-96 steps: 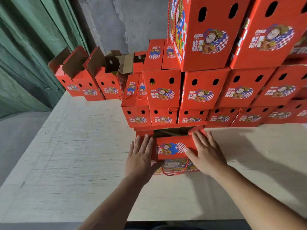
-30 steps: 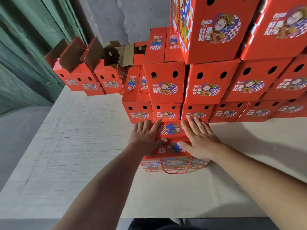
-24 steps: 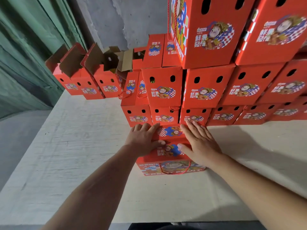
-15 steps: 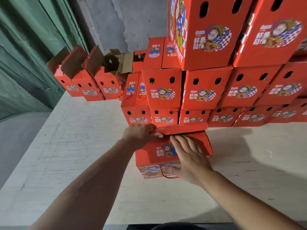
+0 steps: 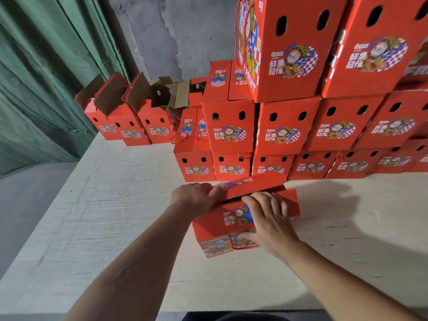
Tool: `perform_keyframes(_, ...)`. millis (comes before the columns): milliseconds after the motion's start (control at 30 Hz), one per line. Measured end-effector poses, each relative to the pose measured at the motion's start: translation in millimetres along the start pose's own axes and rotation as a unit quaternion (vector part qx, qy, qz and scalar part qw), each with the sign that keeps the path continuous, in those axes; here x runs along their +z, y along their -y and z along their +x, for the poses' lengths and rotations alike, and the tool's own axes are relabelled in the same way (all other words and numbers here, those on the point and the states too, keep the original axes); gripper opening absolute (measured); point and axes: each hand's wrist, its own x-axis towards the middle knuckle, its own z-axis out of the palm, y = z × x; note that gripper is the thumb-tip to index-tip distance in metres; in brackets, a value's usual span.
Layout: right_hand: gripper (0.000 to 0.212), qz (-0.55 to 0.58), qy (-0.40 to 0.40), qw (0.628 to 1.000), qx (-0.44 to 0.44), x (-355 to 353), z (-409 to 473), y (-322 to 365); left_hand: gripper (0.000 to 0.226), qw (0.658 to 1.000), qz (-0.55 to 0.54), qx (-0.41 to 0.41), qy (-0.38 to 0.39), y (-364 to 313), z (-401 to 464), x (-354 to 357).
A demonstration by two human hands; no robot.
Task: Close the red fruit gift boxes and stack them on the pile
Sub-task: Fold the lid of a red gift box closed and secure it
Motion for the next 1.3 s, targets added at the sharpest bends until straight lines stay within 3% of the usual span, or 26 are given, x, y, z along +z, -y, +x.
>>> perform_keyframes(100, 0.114, 0.007, -0.032, 0.998, -0.054, -2, -1, -8, 0.067, 0.989, 0.092, 0.028, 0.11, 2, -10, -6)
perform_keyframes(167, 0.094, 0.033, -0.063, 0.996, -0.058, -7, 0, -6, 0.064, 0.986, 0.1, 0.005, 0.134, 0, -25, -6)
perform_keyframes(233, 0.074, 0.049, -0.102, 0.992, -0.057, -14, 3, -6, 0.065, 0.985, 0.053, -0.056, 0.154, -3, -45, -1)
perform_keyframes(300, 0.072, 0.063, -0.088, 0.994, -0.013, -23, 9, -8, 0.064, 0.967, -0.081, -0.124, 0.208, -8, -70, 7)
perform_keyframes(367, 0.074, 0.169, 0.009, 0.983, 0.066, -33, 19, -10, 0.063, 0.901, -0.281, -0.174, 0.283, -22, -96, 16)
perform_keyframes(467, 0.058, 0.284, 0.227, 0.928, 0.078, -41, 29, -8, 0.057, 0.834, -0.396, -0.109, 0.367, -46, -120, 29)
perform_keyframes(533, 0.044, 0.306, 0.269, 0.906, 0.118, -39, 29, -1, 0.043, 0.839, -0.417, -0.052, 0.347, -52, -125, 33)
perform_keyframes(633, 0.079, 0.267, 0.254, 0.914, 0.172, -39, 18, 13, 0.044, 0.885, -0.39, -0.046, 0.252, -34, -114, 33)
perform_keyframes(700, 0.081, 0.164, 0.238, 0.946, 0.149, -31, 5, 25, 0.046, 0.907, -0.388, -0.093, 0.136, -17, -105, 34)
perform_keyframes(767, 0.075, 0.127, 0.196, 0.962, 0.145, -25, 0, 29, 0.032, 0.931, -0.346, -0.111, -0.035, -5, -95, 33)
perform_keyframes(800, 0.073, 0.121, 0.186, 0.964, 0.143, -26, 0, 30, 0.026, 0.945, -0.295, -0.091, -0.106, -1, -89, 32)
perform_keyframes(833, 0.072, 0.112, 0.183, 0.967, 0.139, -26, 1, 29, 0.035, 0.958, -0.238, -0.052, -0.149, 1, -82, 32)
perform_keyframes(900, 0.07, 0.064, 0.196, 0.971, 0.121, -25, 0, 29, 0.063, 0.972, -0.18, 0.038, -0.144, 4, -63, 33)
perform_keyframes(1000, 0.067, 0.049, 0.233, 0.966, 0.099, -26, 4, 22, 0.088, 0.978, -0.172, 0.084, -0.081, 8, -37, 28)
perform_keyframes(1133, 0.065, 0.115, 0.29, 0.95, -0.002, -38, 23, -26, 0.09, 0.984, -0.056, 0.152, -0.068, 11, -15, 20)
perform_keyframes(1200, 0.064, 0.083, 0.298, 0.949, -0.055, -44, 23, -39, 0.098, 0.985, 0.011, 0.157, -0.075, 10, -12, 18)
perform_keyframes(1300, 0.061, -0.018, 0.233, 0.966, -0.115, -39, 13, -40, 0.093, 0.973, 0.027, 0.211, -0.087, 5, -9, 25)
